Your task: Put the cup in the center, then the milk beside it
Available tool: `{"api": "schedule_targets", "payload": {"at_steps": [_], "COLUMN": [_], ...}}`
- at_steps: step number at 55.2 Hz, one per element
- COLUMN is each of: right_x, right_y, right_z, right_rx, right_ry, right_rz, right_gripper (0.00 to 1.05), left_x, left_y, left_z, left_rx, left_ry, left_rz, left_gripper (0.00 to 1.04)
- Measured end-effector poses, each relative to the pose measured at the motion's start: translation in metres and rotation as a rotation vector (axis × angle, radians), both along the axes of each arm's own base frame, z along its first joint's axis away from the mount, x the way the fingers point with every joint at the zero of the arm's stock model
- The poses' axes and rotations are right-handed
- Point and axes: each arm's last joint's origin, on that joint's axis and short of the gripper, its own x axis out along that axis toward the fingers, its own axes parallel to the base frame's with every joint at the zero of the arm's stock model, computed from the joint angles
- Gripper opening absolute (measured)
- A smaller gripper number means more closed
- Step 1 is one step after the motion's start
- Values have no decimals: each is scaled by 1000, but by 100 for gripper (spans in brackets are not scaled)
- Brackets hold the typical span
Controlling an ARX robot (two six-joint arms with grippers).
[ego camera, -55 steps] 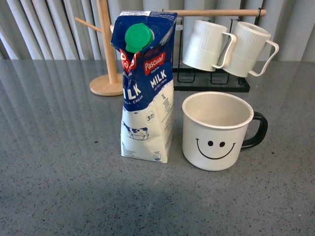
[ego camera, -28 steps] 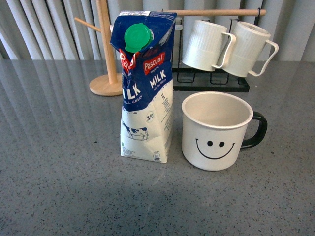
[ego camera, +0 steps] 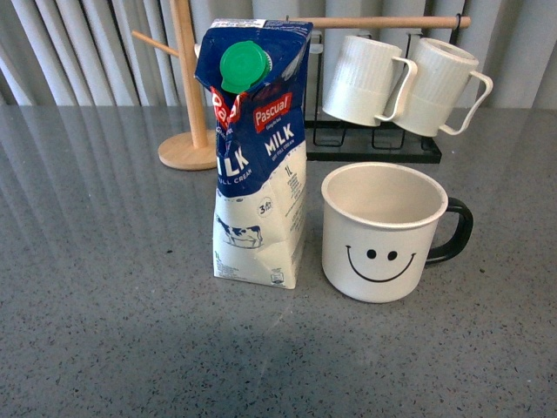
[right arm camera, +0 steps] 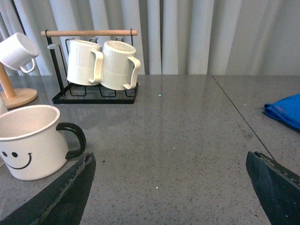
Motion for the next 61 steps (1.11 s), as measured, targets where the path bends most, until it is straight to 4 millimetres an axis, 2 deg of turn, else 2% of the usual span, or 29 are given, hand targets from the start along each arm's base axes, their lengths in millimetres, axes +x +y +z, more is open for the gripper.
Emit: {"api": "schedule_targets", "payload": {"at_steps": [9,12,15,42,43,47,49,53,61], "right_x": [0,0,0,0,0,0,0,0,0], "right_y": [0,0,0,0,0,0,0,0,0], "right_z": [0,0,0,0,0,0,0,0,0], "right_rx": [0,0,0,0,0,0,0,0,0], "right_ry": [0,0,0,-1,-1,0,0,-1,-1], "right_rz": [0,0,0,0,0,0,0,0,0], "right_gripper": [98,98,98,98,98,98,98,98,98], "left_x": [-3,-11,-13,-13,-13,-13,-13,-13,-13], "left_y": [0,0,0,0,0,0,0,0,0], "left_z": [-1,-8,-5,-4,-4,-4,-4,-4,-4], "left_rx": [0,0,0,0,0,0,0,1,1], "left_ry": [3,60,22,16,16,16,16,16,16], "left_rz": [0,-2,0,0,0,0,0,0,0], "left_gripper": [1,1,1,1,11,62,83,99,98]}}
